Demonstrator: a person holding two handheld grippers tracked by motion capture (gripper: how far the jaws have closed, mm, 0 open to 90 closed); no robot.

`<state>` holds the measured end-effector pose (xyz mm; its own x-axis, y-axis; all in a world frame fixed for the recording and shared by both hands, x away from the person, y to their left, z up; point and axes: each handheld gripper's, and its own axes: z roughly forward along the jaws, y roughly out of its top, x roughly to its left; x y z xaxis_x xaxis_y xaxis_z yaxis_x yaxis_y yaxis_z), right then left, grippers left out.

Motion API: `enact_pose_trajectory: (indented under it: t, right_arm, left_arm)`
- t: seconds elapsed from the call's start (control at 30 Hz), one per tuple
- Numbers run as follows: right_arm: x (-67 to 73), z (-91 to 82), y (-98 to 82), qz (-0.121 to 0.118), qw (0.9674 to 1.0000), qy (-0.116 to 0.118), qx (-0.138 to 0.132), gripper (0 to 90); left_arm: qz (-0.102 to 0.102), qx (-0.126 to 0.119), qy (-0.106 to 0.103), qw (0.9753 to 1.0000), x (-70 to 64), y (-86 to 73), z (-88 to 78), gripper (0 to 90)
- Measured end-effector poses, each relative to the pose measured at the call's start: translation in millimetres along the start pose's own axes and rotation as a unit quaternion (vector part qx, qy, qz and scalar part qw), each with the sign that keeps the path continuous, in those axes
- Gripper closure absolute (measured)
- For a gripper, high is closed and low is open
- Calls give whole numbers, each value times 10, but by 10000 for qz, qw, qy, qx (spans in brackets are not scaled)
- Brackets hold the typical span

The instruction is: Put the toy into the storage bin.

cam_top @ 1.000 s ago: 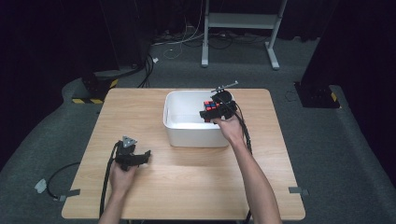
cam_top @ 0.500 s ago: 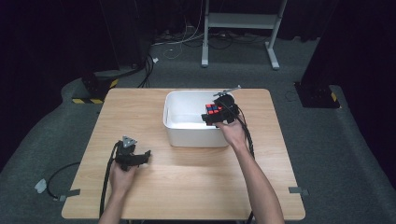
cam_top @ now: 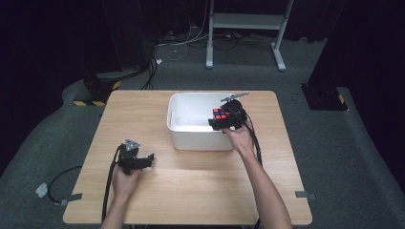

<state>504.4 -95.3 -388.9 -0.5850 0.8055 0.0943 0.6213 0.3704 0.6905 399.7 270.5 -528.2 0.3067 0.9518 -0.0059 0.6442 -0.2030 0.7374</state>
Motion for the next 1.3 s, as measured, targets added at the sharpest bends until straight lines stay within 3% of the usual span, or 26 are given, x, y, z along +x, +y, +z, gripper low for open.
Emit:
enact_pose_trajectory:
  t: [0.7, 0.83, 1.3]
  right_arm:
    - [-27, -5, -54, 63, 10000, 27, -37, 158]
    - [-33, -8, -57, 68, 9999, 127, -66, 148]
    - [-84, -78, -96, 196, 9989, 252, -340, 139]
  left_arm:
    - [-1, -3, 0, 10000, 0, 0, 0, 182]
    - [2, -2, 5, 10000, -1, 0, 0, 182]
    - [8, 0, 11, 10000, -3, 0, 1, 180]
